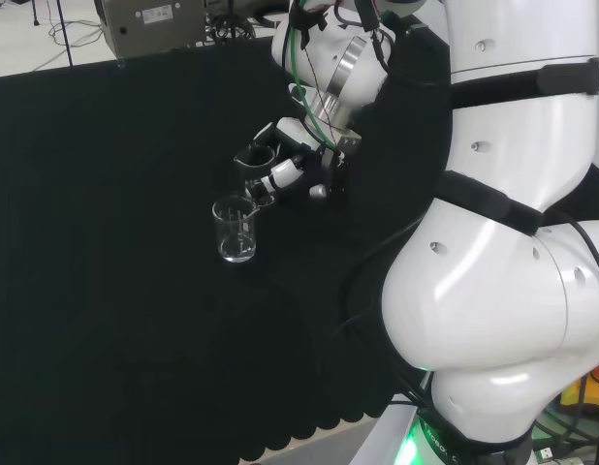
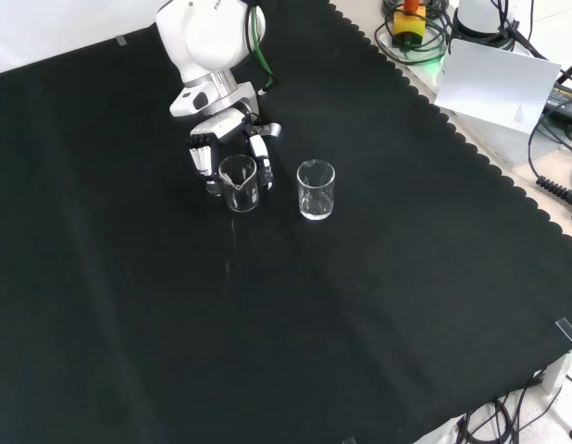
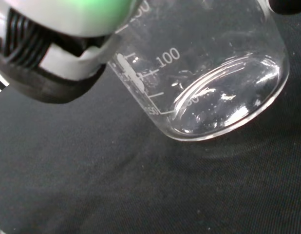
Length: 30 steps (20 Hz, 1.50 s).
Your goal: Place the beaker back on the table.
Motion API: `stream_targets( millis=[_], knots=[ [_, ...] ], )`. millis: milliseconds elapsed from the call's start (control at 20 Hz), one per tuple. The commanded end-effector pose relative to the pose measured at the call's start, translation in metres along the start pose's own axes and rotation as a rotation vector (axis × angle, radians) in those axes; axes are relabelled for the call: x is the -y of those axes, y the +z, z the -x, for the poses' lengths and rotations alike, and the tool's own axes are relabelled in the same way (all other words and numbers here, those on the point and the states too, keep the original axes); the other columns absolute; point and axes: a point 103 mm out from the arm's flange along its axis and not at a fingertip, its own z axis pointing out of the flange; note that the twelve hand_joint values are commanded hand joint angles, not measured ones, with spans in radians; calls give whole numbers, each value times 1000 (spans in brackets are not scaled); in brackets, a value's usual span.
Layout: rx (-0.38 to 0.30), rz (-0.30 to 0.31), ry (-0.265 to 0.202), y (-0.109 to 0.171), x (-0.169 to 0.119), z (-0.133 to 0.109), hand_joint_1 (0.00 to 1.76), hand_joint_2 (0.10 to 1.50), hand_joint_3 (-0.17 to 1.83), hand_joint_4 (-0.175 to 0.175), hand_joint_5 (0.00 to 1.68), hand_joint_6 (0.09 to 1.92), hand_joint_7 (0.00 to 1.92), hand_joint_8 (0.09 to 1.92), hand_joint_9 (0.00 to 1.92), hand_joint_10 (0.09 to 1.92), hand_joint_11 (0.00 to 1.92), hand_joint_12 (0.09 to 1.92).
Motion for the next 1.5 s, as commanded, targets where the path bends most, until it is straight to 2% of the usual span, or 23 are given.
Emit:
stream_targets(
  millis=[50, 150, 500, 900, 1050, 1150, 1200, 1250, 1300, 1400, 1500],
  knots=[
    [-18, -43, 3, 3, 2, 3, 1408, 704, 475, -175, 1341, 437, 1311, 585, 1609, 87, 1391, 580],
    [-32, -88, 3, 6, 2, 4, 1420, 723, 448, -175, 1315, 481, 1272, 659, 1580, 87, 1371, 597],
    [9, -112, 6, 7, 5, 2, 1423, 750, 406, -175, 1292, 511, 1248, 702, 1560, 87, 1339, 623],
    [64, -107, 20, 2, 9, -5, 1420, 781, 357, -175, 1275, 532, 1237, 723, 1545, 87, 1313, 644],
    [55, -105, 26, -2, 10, -8, 1420, 789, 345, -175, 1270, 537, 1231, 734, 1541, 87, 1307, 649],
    [43, -99, 27, -6, 11, -10, 1236, 710, 459, -80, 1028, 655, 1029, 725, 1334, 87, 920, 950],
    [53, -104, 30, -7, 12, -10, 1179, 667, 534, -50, 930, 736, 945, 741, 1258, 87, 763, 1094],
    [60, -110, 34, -7, 13, -11, 1148, 631, 600, -35, 867, 802, 891, 762, 1214, 87, 671, 1182],
    [68, -110, 38, -7, 15, -12, 1132, 606, 649, -27, 830, 846, 860, 781, 1192, 87, 622, 1231],
    [85, -113, 42, -8, 17, -14, 1057, 560, 674, -60, 543, 744, 624, 764, 970, 87, 365, 1326],
    [95, -124, 52, -9, 17, -17, 1028, 546, 675, -76, 430, 683, 517, 778, 877, 87, 256, 1369]
  ],
)
